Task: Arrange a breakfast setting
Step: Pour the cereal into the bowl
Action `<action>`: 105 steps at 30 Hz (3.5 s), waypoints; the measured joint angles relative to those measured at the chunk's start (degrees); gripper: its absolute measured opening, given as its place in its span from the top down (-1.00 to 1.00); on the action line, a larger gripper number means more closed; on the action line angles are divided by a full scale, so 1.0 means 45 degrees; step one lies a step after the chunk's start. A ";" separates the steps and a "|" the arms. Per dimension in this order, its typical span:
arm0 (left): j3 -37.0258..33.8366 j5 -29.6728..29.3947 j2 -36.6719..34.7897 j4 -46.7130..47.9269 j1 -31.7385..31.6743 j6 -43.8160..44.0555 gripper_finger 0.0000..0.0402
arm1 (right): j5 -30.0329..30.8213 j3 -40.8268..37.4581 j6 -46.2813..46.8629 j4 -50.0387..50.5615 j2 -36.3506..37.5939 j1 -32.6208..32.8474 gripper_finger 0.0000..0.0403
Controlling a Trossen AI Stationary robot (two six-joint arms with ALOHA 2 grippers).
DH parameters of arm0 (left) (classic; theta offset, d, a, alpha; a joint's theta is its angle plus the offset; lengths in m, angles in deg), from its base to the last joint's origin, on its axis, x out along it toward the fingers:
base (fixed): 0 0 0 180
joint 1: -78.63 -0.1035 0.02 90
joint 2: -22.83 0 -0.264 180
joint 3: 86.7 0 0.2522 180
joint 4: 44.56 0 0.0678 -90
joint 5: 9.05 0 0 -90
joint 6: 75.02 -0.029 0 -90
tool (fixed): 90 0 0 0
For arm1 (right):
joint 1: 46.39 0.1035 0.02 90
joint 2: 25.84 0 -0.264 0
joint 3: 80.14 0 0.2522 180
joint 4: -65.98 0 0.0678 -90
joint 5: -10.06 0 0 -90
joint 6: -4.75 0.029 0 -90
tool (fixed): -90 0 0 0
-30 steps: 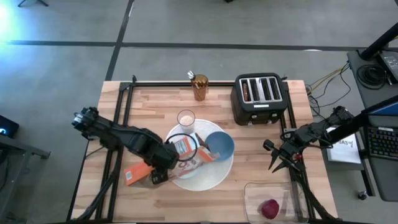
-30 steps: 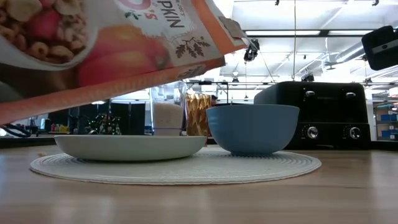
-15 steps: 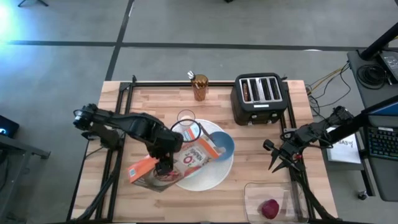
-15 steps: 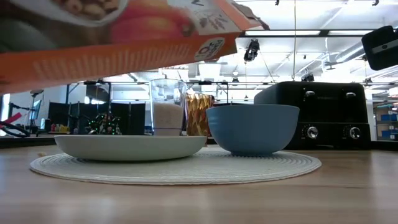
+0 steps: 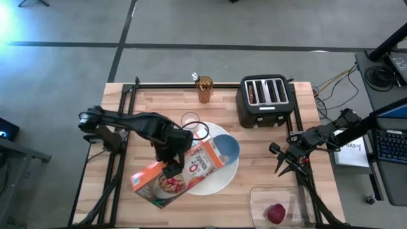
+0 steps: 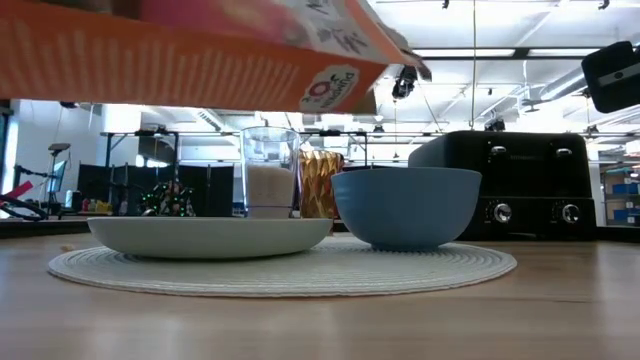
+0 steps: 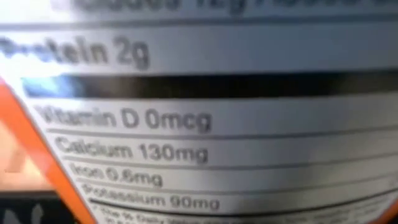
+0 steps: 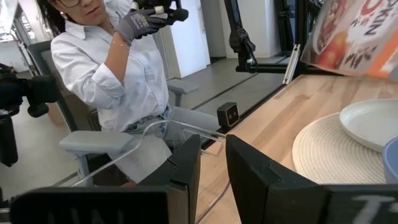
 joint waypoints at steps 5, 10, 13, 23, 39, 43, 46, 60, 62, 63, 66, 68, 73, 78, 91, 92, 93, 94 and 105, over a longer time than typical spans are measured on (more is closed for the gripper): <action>0.0000 0.0592 0.0348 -0.0065 -0.0270 -0.0367 -0.16 | 0.0004 0.0000 0.0000 -0.0005 0.0000 -0.0005 0.66; 0.0005 0.0543 0.0334 -0.0393 -0.0468 -0.0344 -0.16 | 0.0001 0.0000 0.0000 -0.0005 0.0000 -0.0002 0.66; 0.0005 0.0747 0.0334 -0.0444 -0.0539 -0.0308 -0.16 | -0.0001 0.0000 0.0000 -0.0005 0.0000 0.0000 0.66; 0.0005 0.2634 0.0344 -0.0755 -0.1292 0.0264 -0.16 | 0.0002 0.0000 0.0002 -0.0005 0.0000 -0.0001 0.66; 0.0005 0.3686 0.0398 -0.1249 -0.1859 0.1184 -0.16 | 0.0001 0.0000 0.0000 -0.0005 0.0000 -0.0003 0.66; 0.0005 0.4066 0.0398 -0.1552 -0.2085 0.1468 -0.16 | 0.0002 0.0000 0.0000 -0.0005 0.0000 0.0000 0.66; 0.0005 0.4311 0.0486 -0.1732 -0.2217 0.1591 -0.16 | 0.0000 0.0000 0.0000 -0.0005 0.0000 -0.0004 0.66; 0.0005 0.5061 0.0980 -0.1817 -0.2749 0.1383 -0.16 | -0.0001 0.0000 0.0000 -0.0005 0.0000 0.0000 0.66; 0.0005 0.4981 0.0980 -0.1827 -0.2815 0.1378 -0.16 | 0.0003 0.0000 0.0000 -0.0005 -0.0005 -0.0002 0.66; 0.0005 0.4969 0.0980 -0.1829 -0.2823 0.1378 -0.16 | 0.0000 0.0000 0.0000 -0.0007 0.0000 -0.0002 0.66; 0.0005 0.5201 0.0985 -0.1891 -0.2838 0.1378 -0.16 | -0.0001 0.0000 0.0000 -0.0008 -0.0002 -0.0004 0.66; 0.0005 0.5350 0.0985 -0.1939 -0.2852 0.1378 -0.16 | -0.0001 0.0000 0.0000 -0.0005 0.0000 0.0000 0.66; 0.0005 0.5325 0.0985 -0.1943 -0.3038 0.1361 -0.16 | 0.0000 0.0000 0.0000 -0.0007 -0.0005 -0.0005 0.66; 0.0005 0.5646 0.0985 -0.1913 -0.3256 0.1432 -0.16 | -0.0001 0.0000 0.0000 -0.0008 -0.0004 -0.0004 0.66; 0.0005 0.6375 0.0990 -0.1907 -0.3518 0.1964 -0.16 | -0.0001 0.0000 0.0000 -0.0007 -0.0002 -0.0001 0.66; 0.0005 0.6432 0.0990 -0.1912 -0.3518 0.1991 -0.16 | 0.0000 0.0000 0.0000 -0.0010 -0.0001 -0.0001 0.66; 0.0005 0.6509 0.0995 -0.1912 -0.3518 0.2046 -0.16 | 0.0000 0.0000 0.0000 -0.0005 -0.0005 -0.0004 0.66; 0.0005 0.6574 0.0995 -0.1905 -0.3533 0.2160 -0.16 | -0.0001 0.0000 0.0000 -0.0010 -0.0005 -0.0004 0.66; 0.0005 0.7028 0.1069 -0.1950 -0.3834 0.2740 -0.16 | -0.0001 0.0000 0.0000 -0.0009 -0.0005 -0.0002 0.66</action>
